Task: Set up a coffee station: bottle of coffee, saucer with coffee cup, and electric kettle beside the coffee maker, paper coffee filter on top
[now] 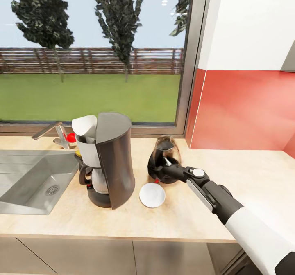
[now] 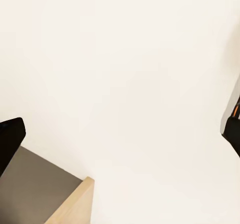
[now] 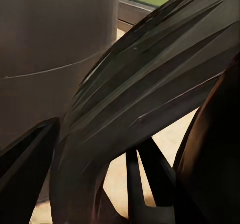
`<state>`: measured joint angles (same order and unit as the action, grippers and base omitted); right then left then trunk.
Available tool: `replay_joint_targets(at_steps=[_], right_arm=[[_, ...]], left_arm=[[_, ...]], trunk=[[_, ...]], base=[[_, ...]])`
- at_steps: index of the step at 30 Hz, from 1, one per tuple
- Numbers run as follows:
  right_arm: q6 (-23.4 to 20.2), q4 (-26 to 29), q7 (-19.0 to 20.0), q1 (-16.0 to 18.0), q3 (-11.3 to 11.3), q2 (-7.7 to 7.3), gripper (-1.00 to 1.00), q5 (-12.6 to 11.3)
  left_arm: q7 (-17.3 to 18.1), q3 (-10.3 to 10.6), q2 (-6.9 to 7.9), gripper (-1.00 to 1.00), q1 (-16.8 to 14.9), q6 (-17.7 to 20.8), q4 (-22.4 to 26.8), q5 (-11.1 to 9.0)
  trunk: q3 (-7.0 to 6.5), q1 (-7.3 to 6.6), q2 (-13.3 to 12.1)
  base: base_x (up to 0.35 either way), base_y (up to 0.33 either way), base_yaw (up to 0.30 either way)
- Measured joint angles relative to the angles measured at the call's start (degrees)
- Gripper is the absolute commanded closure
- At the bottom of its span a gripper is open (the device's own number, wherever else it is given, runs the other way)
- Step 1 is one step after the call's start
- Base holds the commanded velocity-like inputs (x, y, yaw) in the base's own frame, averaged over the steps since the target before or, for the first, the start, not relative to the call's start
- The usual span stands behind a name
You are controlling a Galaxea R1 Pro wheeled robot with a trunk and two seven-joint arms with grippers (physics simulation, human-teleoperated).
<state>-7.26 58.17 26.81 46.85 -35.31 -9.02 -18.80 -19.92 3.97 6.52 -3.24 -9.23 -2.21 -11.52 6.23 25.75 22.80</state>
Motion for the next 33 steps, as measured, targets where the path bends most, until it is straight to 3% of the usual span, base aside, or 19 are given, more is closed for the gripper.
replay_joint_targets(at_steps=[15, 33], right_arm=[[0.2, -0.68, 1.07, 0.01, 0.0, 0.23, 1.0, 0.17], [0.2, -0.69, 0.8, 0.0, 0.07, 0.19, 1.0, 0.19]], left_arm=[[-0.03, 0.0, -0.02, -1.0, 0.01, 0.0, -0.09, 0.0], [-0.37, 0.0, -0.74, -1.0, 0.31, 0.1, -0.1, 0.0]], trunk=[[0.0, 0.0, 0.0], [0.0, -0.03, 0.01]], base=[[0.022, 0.058, 0.0], [0.159, 0.06, 0.0]])
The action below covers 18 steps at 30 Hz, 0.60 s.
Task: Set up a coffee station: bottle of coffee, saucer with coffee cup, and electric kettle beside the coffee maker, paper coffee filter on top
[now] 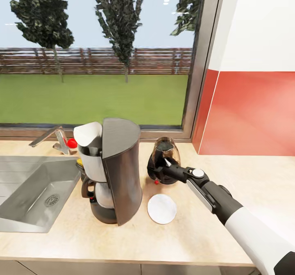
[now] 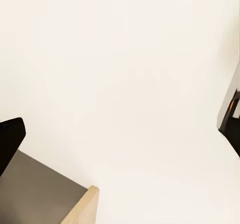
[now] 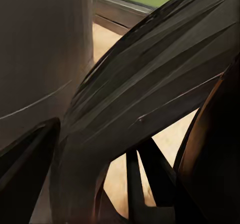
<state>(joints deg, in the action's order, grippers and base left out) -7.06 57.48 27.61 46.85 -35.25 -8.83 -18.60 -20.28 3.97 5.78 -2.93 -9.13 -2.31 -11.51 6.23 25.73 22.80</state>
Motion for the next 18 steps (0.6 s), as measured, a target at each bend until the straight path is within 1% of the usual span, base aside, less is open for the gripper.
replay_joint_targets(at_steps=[3, 4, 6, 12, 18], right_arm=[[0.07, -0.07, 0.0, 0.0, 0.0, 0.0, 1.0, 0.02], [0.07, -0.41, -0.16, -0.09, -0.14, 0.32, 1.0, 0.25], [0.03, -1.09, -0.14, -0.09, -0.17, 0.95, 1.0, 0.2], [-0.16, -1.7, -0.08, -0.08, -0.15, 1.4, 1.0, 0.05], [-0.18, -1.84, -0.12, -0.06, -0.16, 1.49, 1.0, 0.04]], left_arm=[[-0.01, 0.0, -0.04, -1.0, 0.08, 0.04, 0.0, 0.0], [-0.33, -0.04, -0.36, -1.0, -0.05, -0.3, 0.3, -0.15], [-0.41, -0.06, -0.4, -1.0, -0.07, -1.02, 0.88, -0.17], [-0.37, -0.4, -0.36, -1.0, -0.06, -2.22, 2.4, -0.2], [-0.36, -0.54, -0.33, -1.0, -0.02, -2.5, 4.35, -0.22]], trunk=[[0.0, 0.02, -0.01], [0.0, 0.03, 0.0], [0.0, 0.03, 0.0], [0.0, 0.03, 0.0], [0.0, 0.03, 0.0]], base=[[0.071, 0.0, 0.0], [0.0, 0.0, 0.0], [0.0, 0.0, 0.0], [0.0, 0.0, 0.0], [0.0, 0.0, 0.0]])
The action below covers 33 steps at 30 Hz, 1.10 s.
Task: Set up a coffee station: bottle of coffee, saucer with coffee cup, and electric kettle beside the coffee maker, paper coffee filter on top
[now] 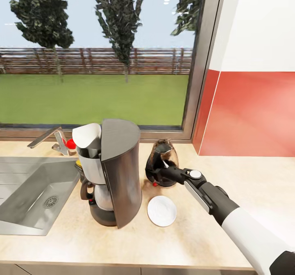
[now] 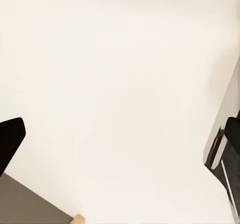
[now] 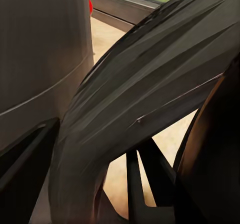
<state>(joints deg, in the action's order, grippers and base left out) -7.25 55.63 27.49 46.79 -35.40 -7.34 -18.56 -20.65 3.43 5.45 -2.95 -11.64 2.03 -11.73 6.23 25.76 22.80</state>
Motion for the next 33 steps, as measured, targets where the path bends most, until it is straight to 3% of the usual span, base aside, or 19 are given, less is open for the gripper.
replay_joint_targets(at_steps=[4, 5, 33], right_arm=[[0.07, -0.2, -0.12, -0.02, 0.05, 0.0, 1.0, 0.06], [0.07, -0.27, -0.13, -0.02, 0.06, 0.0, -1.0, 0.05], [0.08, -1.76, -0.12, -0.01, 0.01, 0.25, -1.0, -0.13]], left_arm=[[0.0, -0.02, 0.0, -1.0, 0.0, -0.01, 0.44, -0.01], [0.0, -0.02, 0.0, -1.0, 0.0, -0.02, 0.44, -0.01], [0.03, -0.02, 0.0, -1.0, 0.0, -0.02, 0.54, 0.03]], trunk=[[0.0, 0.0, 0.0], [0.0, 0.0, 0.0], [0.0, 0.0, 0.01]], base=[[0.0, 0.0, 0.0], [0.0, 0.0, 0.0], [0.0, 0.0, 0.0]])
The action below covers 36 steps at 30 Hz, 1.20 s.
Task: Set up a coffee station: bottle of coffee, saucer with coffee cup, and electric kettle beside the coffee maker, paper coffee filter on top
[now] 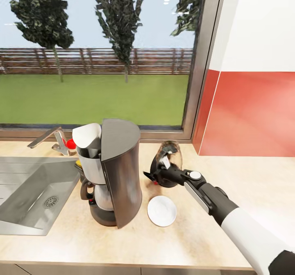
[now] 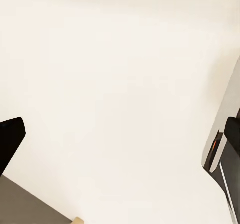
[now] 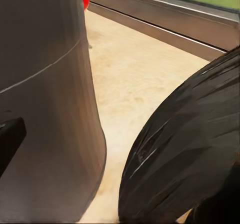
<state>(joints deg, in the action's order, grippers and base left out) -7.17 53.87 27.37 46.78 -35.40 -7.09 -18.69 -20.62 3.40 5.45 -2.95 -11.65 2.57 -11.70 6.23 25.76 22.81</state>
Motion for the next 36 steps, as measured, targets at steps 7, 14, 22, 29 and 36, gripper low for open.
replay_joint_targets(at_steps=[7, 14, 22, 29, 36], right_arm=[[0.02, -1.82, 0.04, 0.0, 0.0, 0.05, -1.0, -0.16], [0.02, -2.03, 0.04, 0.0, 0.0, -0.04, -1.0, 0.03], [0.05, -3.72, -0.04, 0.0, 0.02, 0.02, -1.0, 0.05], [0.07, -3.85, -0.07, 0.0, 0.03, 0.03, -1.0, 0.09], [0.06, -3.81, -0.07, 0.0, 0.04, 0.05, -1.0, 0.14]], left_arm=[[-0.01, 0.25, 0.0, -1.0, 0.0, -0.01, 0.06, 0.01], [0.02, 0.41, -0.03, -1.0, 0.0, -0.01, 0.24, 0.01], [0.04, 0.32, 0.0, -1.0, 0.0, -0.01, 0.26, 0.01], [0.03, 0.32, 0.0, -1.0, 0.0, -0.01, 0.2, 0.0], [0.04, 0.32, 0.0, -1.0, 0.0, 0.0, 0.2, 0.01]], trunk=[[0.0, 0.0, 0.01], [0.0, 0.0, 0.0], [0.0, 0.01, -0.01], [0.0, 0.02, 0.0], [0.0, 0.0, 0.0]], base=[[0.0, 0.0, 0.0], [0.0, 0.0, 0.0], [-0.031, 0.0, 0.0], [-0.22, 0.0, 0.0], [-0.02, 0.0, 0.0]])
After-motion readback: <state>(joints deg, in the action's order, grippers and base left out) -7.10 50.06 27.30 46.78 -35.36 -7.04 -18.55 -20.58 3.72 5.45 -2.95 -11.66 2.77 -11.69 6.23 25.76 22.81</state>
